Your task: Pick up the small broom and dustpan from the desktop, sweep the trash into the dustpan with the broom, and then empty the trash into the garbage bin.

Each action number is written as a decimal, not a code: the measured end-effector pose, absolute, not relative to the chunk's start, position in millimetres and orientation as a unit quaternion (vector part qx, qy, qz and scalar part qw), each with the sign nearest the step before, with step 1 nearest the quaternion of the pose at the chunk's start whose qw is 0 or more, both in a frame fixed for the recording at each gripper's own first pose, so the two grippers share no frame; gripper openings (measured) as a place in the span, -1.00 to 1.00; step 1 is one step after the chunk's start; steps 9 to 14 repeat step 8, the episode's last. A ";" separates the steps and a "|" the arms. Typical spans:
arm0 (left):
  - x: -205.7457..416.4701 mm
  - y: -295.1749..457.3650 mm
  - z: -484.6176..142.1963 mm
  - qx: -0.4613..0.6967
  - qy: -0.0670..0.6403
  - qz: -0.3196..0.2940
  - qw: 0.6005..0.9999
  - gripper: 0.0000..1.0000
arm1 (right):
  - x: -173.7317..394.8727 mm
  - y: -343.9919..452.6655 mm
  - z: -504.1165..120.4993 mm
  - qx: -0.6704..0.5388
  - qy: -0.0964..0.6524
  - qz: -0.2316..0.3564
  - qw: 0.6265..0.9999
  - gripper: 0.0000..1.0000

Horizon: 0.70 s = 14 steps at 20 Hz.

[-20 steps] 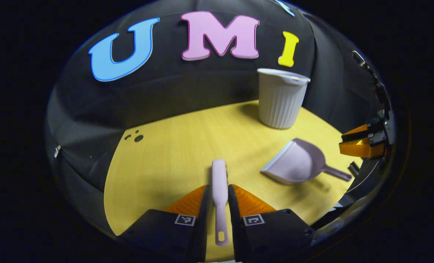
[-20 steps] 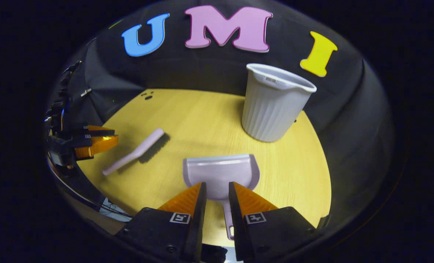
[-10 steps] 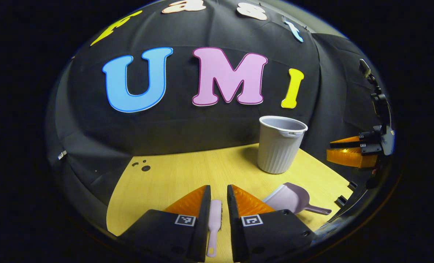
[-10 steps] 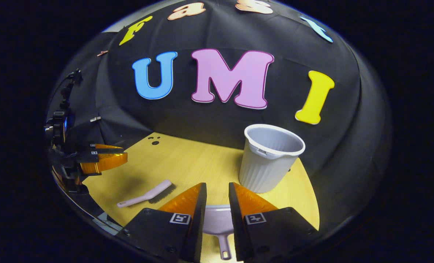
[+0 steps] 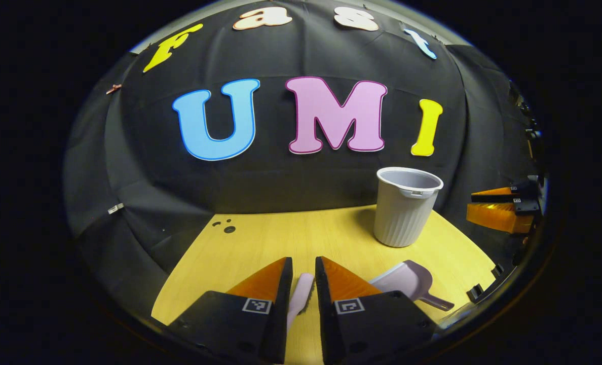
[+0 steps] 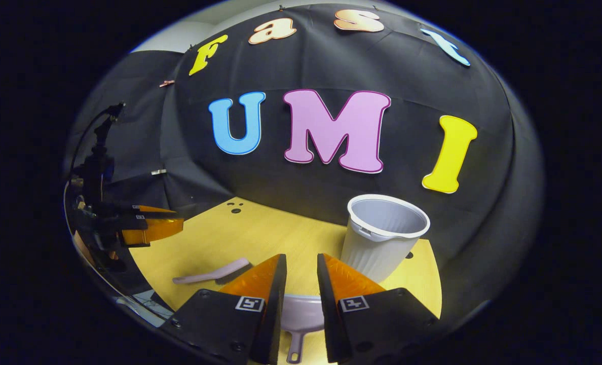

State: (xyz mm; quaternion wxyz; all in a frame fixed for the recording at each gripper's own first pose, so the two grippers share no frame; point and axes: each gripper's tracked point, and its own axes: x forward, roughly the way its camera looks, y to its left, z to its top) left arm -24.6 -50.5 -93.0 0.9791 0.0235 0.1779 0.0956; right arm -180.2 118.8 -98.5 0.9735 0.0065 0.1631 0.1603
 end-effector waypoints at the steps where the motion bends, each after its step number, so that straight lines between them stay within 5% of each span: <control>1: -26.1 -55.1 -92.2 0.025 0.177 0.096 0.979 -0.44 | -181.8 115.9 -98.1 0.010 0.160 0.161 0.974 -0.22; 14: -30.0 -71.5 -87.7 0.034 0.173 0.108 0.978 -0.39 | -195.1 101.2 -98.5 0.006 0.147 0.172 0.974 -0.22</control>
